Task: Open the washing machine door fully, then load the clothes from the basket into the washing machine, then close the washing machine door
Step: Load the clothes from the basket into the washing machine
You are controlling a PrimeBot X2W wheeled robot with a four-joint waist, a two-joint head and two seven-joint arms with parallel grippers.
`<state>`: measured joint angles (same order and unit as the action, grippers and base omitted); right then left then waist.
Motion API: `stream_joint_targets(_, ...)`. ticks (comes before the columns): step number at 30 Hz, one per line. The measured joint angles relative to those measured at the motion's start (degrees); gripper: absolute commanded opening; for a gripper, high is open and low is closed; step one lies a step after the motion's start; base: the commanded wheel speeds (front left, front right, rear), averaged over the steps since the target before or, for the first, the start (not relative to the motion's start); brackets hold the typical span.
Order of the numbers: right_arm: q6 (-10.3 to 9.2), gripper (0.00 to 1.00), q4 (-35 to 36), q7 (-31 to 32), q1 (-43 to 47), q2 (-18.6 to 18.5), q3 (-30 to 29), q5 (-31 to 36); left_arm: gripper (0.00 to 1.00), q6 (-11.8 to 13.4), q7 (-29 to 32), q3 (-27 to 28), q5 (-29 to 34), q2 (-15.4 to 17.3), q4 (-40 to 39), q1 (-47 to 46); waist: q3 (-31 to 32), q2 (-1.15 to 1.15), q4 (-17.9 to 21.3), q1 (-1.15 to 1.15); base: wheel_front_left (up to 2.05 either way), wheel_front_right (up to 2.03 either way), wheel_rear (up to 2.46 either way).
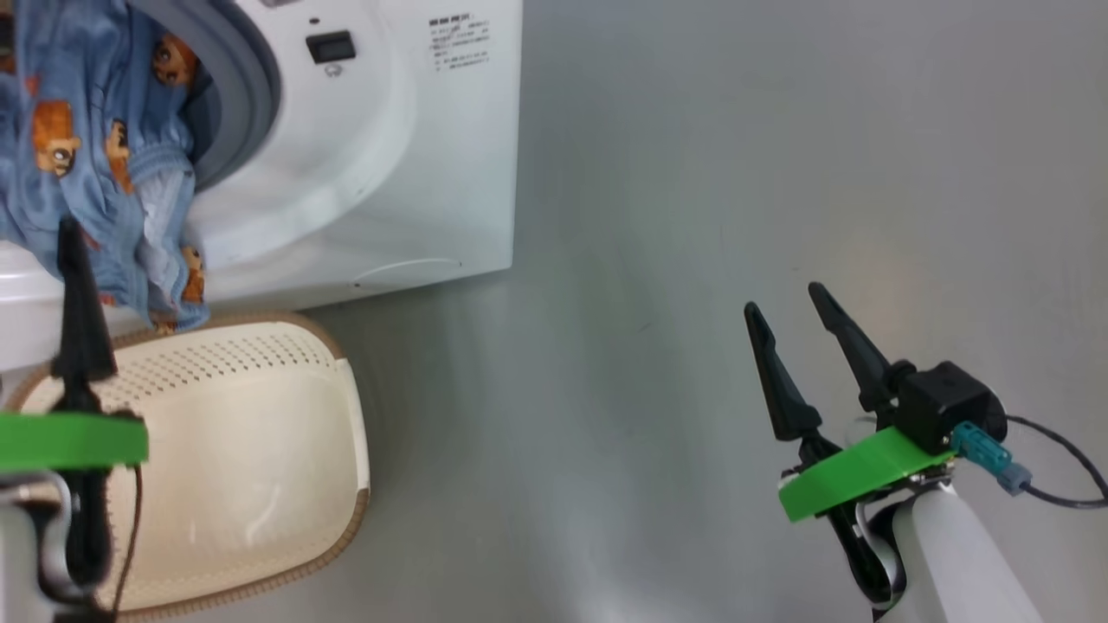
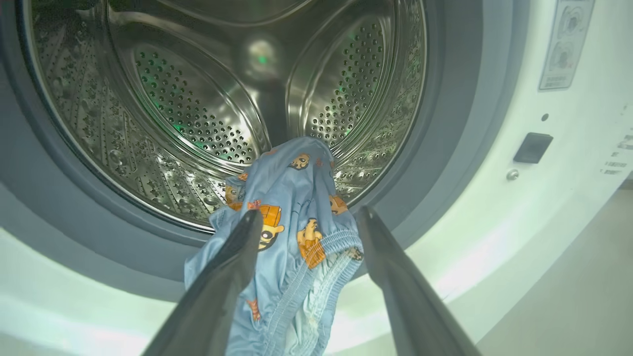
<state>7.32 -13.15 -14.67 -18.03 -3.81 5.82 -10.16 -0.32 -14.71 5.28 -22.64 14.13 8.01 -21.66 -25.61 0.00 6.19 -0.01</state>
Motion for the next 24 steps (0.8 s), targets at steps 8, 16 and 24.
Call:
stream_joint_targets(8, 0.01, 1.00, -0.6, 0.0, 1.8, 0.1, -0.8, 0.0, 1.00, -1.9, 0.0, 3.1, 4.6, -5.1, -4.3, 9.1, 3.5, 0.00, 0.4, 0.00, 0.00, 0.00, 0.00)
stream_joint_targets(16, 0.01, 1.00, -1.4, 0.0, 3.2, 0.0, -0.8, 0.0, 1.00, -3.5, 0.0, 6.1, 7.9, -10.0, -5.7, 15.3, 7.2, 0.00, 0.4, 0.00, 0.00, 0.00, 0.00)
stream_joint_targets(24, 0.01, 1.00, -1.8, 0.0, 5.2, 0.0, -0.6, 0.0, 1.00, -4.1, 0.0, 7.5, 9.0, -11.5, -6.0, 19.2, 10.3, 0.00, 0.4, 0.00, 0.00, 0.00, 0.00)
